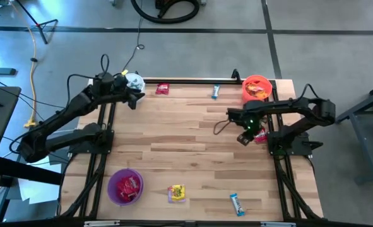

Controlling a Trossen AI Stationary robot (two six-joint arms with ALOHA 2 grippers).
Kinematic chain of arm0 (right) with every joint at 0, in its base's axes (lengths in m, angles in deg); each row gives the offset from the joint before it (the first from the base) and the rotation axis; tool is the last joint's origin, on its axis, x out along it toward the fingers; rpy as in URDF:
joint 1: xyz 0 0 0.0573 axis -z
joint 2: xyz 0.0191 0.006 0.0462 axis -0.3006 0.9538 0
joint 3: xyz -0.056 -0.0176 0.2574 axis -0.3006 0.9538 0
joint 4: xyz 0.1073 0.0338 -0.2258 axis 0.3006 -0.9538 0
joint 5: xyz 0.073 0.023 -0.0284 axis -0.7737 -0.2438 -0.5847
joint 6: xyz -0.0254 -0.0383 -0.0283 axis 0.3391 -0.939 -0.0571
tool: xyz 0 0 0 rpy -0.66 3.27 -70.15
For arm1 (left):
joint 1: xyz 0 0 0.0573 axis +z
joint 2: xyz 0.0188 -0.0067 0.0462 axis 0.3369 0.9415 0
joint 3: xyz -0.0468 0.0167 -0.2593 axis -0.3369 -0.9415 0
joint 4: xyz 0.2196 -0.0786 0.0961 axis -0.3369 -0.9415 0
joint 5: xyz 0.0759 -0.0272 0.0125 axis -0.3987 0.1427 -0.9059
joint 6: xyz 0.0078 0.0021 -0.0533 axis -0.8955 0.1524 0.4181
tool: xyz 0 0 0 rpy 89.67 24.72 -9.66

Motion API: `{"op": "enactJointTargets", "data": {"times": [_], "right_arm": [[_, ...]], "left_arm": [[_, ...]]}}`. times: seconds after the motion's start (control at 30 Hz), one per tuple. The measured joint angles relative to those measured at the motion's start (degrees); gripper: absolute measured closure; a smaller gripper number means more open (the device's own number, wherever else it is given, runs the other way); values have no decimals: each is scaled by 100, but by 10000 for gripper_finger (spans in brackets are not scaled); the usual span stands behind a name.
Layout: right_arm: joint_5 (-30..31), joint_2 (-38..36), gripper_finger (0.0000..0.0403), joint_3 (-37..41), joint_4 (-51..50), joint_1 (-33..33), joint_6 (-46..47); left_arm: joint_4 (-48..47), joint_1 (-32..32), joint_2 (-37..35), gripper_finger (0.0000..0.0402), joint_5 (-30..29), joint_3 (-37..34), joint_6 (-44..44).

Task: Sort candy
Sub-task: Put the red candy into the purple bucket

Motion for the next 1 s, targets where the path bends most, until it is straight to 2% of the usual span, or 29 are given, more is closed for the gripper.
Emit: {"op": "enactJointTargets", "data": {"times": [0.2, 0.37, 0.5, 0.63, 0.8, 0.87, 1.0], "right_arm": [[909, -205, 240, 478, 278, 54, 204], [626, -145, 240, 1014, 1194, 518, -4], [495, -123, 245, 1051, 1263, 802, 86], [472, -129, 285, 1060, 1294, 970, 117], [546, -136, 382, 1050, 1320, 1008, 47], [591, -157, 391, 996, 1298, 993, -16], [754, -337, 382, 629, 1423, 921, -165]], "left_arm": [[15, -184, 2, 248, -1, -21, 7], [13, -249, 4, 248, -2, -21, 2], [13, -249, 4, 248, -2, -21, 99], [11, -249, 4, 248, -2, -21, 180], [9, -249, 4, 248, -2, -19, 298], [9, -278, 2, 248, -3, -19, 369], [11, -493, 2, 248, -9, -20, 507]]}}
